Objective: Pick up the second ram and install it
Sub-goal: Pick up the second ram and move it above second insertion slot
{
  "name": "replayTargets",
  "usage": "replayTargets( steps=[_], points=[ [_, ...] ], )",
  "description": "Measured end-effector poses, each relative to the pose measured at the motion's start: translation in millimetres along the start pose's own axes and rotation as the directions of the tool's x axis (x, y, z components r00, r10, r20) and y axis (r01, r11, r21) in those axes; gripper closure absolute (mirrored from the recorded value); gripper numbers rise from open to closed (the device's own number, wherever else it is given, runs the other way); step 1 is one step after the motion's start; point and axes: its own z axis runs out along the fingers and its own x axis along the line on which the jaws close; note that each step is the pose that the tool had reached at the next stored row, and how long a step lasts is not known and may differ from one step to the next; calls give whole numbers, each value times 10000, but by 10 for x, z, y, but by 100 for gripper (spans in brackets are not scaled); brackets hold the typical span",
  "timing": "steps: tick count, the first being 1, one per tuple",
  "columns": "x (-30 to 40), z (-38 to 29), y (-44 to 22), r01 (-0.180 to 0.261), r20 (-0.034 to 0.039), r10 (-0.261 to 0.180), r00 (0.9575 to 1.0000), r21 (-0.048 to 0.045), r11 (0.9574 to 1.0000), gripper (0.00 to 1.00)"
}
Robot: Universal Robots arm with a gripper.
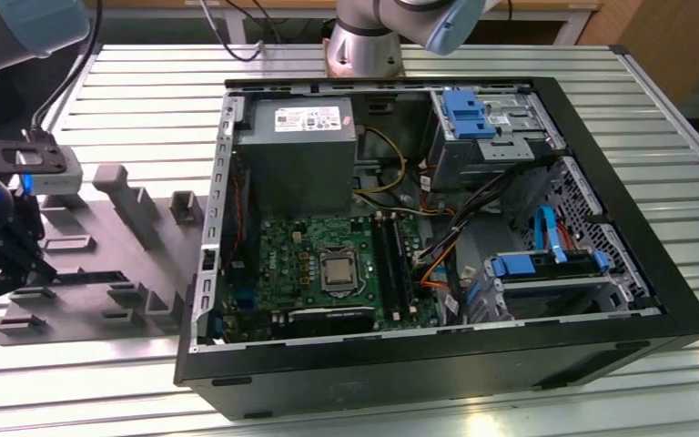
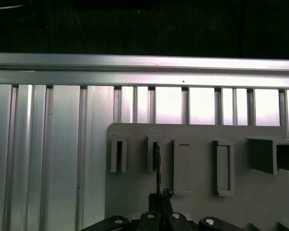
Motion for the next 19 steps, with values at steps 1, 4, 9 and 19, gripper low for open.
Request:
replayTargets(
  steps=[1, 4, 9, 19],
  points=[
    [-1, -11, 1, 0, 0, 0, 10000, 0, 10000, 89],
    [-3, -53, 2, 0, 1, 0, 10000, 0, 10000, 89],
    [-6, -123, 6, 0, 4, 0, 10000, 2, 10000, 89],
    [-13, -248, 11, 1, 13, -1, 10000, 3, 10000, 89]
  ],
)
